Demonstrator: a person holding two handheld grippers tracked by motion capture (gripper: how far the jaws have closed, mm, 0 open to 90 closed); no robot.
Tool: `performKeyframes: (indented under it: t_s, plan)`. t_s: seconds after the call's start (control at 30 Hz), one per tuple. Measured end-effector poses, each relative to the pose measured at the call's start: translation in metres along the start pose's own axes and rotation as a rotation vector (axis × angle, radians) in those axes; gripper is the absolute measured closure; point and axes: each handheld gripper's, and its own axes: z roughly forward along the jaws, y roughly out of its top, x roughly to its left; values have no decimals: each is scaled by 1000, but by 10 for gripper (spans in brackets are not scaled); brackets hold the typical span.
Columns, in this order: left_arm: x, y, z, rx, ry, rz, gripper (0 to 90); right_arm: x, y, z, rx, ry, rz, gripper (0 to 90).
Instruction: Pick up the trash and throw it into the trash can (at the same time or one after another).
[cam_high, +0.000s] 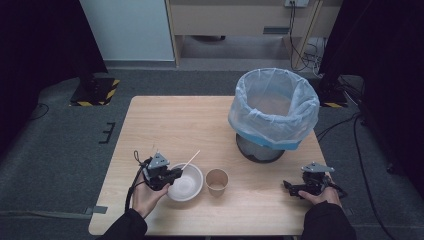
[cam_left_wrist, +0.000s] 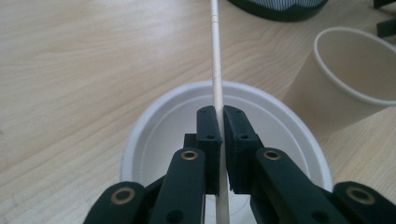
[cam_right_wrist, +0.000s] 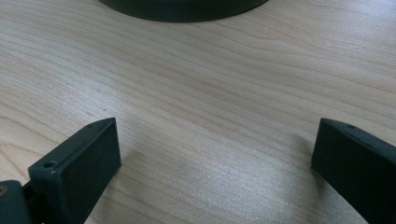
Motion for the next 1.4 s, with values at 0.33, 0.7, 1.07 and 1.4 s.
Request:
performKeyframes:
  t_s: [0.33, 0.7, 1.07, 1.4]
  plan:
    - [2, 12, -16, -122, 13, 19, 853, 0, 0, 0, 1, 1, 1, 13]
    - [-5, 27, -32, -219, 19, 51, 853, 0, 0, 0, 1, 3, 2, 12]
    - [-14, 61, -42, -316, 0, 82, 853, 0, 0, 0, 1, 3, 2, 11]
    - [-22, 102, -53, -422, 4, 114, 853, 0, 0, 0, 1, 3, 1, 11]
